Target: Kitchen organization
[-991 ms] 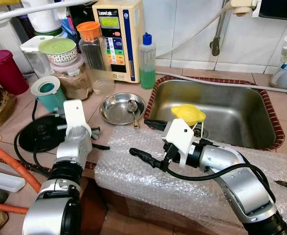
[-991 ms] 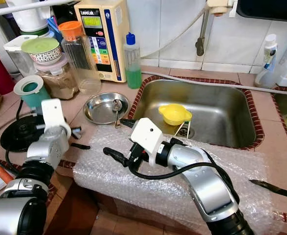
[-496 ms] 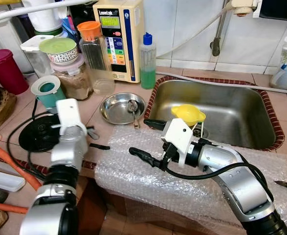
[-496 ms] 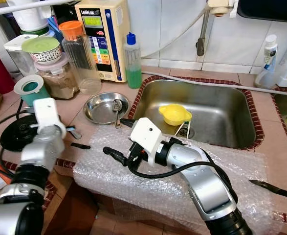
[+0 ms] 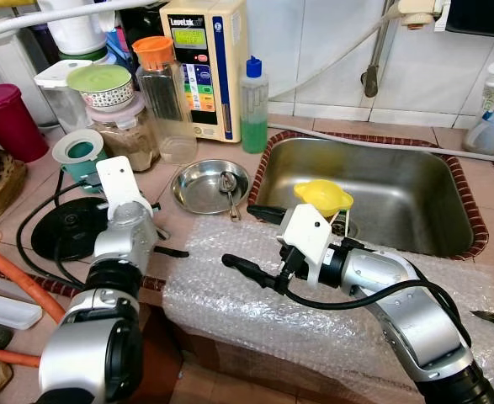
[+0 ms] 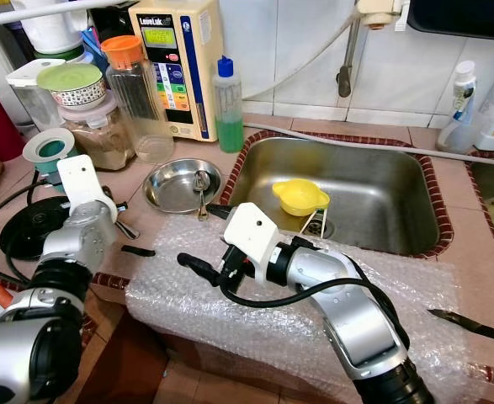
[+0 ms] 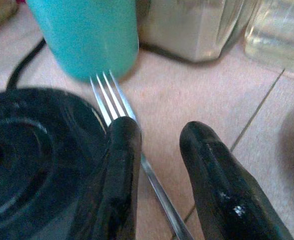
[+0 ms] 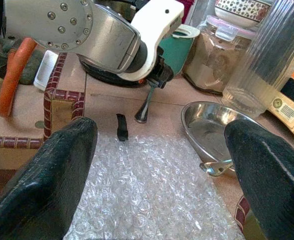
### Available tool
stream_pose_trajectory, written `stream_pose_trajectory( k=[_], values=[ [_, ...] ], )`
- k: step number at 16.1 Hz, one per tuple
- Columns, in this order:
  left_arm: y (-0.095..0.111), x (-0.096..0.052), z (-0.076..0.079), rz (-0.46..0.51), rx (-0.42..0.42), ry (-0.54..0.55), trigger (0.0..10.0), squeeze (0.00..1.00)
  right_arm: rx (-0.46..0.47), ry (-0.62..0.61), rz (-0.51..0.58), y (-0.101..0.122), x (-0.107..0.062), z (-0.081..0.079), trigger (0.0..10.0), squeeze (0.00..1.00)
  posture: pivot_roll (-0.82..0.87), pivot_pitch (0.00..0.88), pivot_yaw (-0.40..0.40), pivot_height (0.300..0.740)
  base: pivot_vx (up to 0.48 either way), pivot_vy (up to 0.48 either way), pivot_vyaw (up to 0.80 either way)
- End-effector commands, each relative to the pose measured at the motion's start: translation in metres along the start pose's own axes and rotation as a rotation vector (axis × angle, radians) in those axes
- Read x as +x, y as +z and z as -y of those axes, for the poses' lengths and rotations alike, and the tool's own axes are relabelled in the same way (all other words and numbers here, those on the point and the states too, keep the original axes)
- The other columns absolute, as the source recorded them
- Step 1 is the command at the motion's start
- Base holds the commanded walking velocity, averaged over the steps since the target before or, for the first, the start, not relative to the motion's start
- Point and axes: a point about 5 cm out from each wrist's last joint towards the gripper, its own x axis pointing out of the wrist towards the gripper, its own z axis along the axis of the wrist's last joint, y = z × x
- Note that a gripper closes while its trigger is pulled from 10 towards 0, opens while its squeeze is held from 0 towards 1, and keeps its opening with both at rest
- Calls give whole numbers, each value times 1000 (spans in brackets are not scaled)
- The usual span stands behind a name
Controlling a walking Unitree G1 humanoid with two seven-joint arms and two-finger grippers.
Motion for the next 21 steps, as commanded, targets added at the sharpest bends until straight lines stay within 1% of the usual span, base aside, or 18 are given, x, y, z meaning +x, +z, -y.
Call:
stream_pose_trajectory(
  k=[1, 3, 6, 10, 15, 18, 19, 20, 21],
  values=[
    [4, 0, 2, -14, -17, 20, 10000, 1000, -18, 19, 9, 5, 0, -3, 10000, 0, -13, 0, 97, 740, 0, 0, 0],
    [3, 0, 7, -38, -33, 44, 10000, 1000, -18, 15, 8, 5, -1, -3, 10000, 0, -18, 0, 104, 740, 0, 0, 0],
    [-1, -1, 15, -66, -48, 23, 10000, 1000, -16, 12, 8, 5, -1, -4, 10000, 0, -22, 0, 109, 740, 0, 0, 0],
    [-5, -2, 19, -93, -64, 27, 10000, 1000, -12, 16, 6, 4, -1, -6, 10000, 0, -19, 0, 109, 740, 0, 0, 0],
    [-10, -2, 19, -110, -65, 42, 10000, 1000, -10, 18, 9, 5, 0, -6, 10000, 0, -17, 0, 110, 740, 0, 0, 0],
    [-8, -2, 20, -103, -80, 43, 10000, 1000, -9, 18, 7, 4, -1, -7, 10000, 0, -18, 0, 113, 740, 0, 0, 0],
    [-8, -3, 21, -108, -78, 36, 10000, 1000, -8, 17, 6, 4, -1, -7, 10000, 0, -20, 0, 113, 740, 0, 0, 0],
    [-11, -3, 22, -134, -73, 37, 10000, 1000, -9, 16, 5, 4, -1, -7, 10000, 0, -21, 0, 114, 740, 0, 0, 0],
    [-19, -3, 23, -184, -99, 17, 10000, 0, -9, 14, 5, 4, -1, -7, 10000, 0, -22, 0, 114, 740, 0, 0, 0]
  ],
)
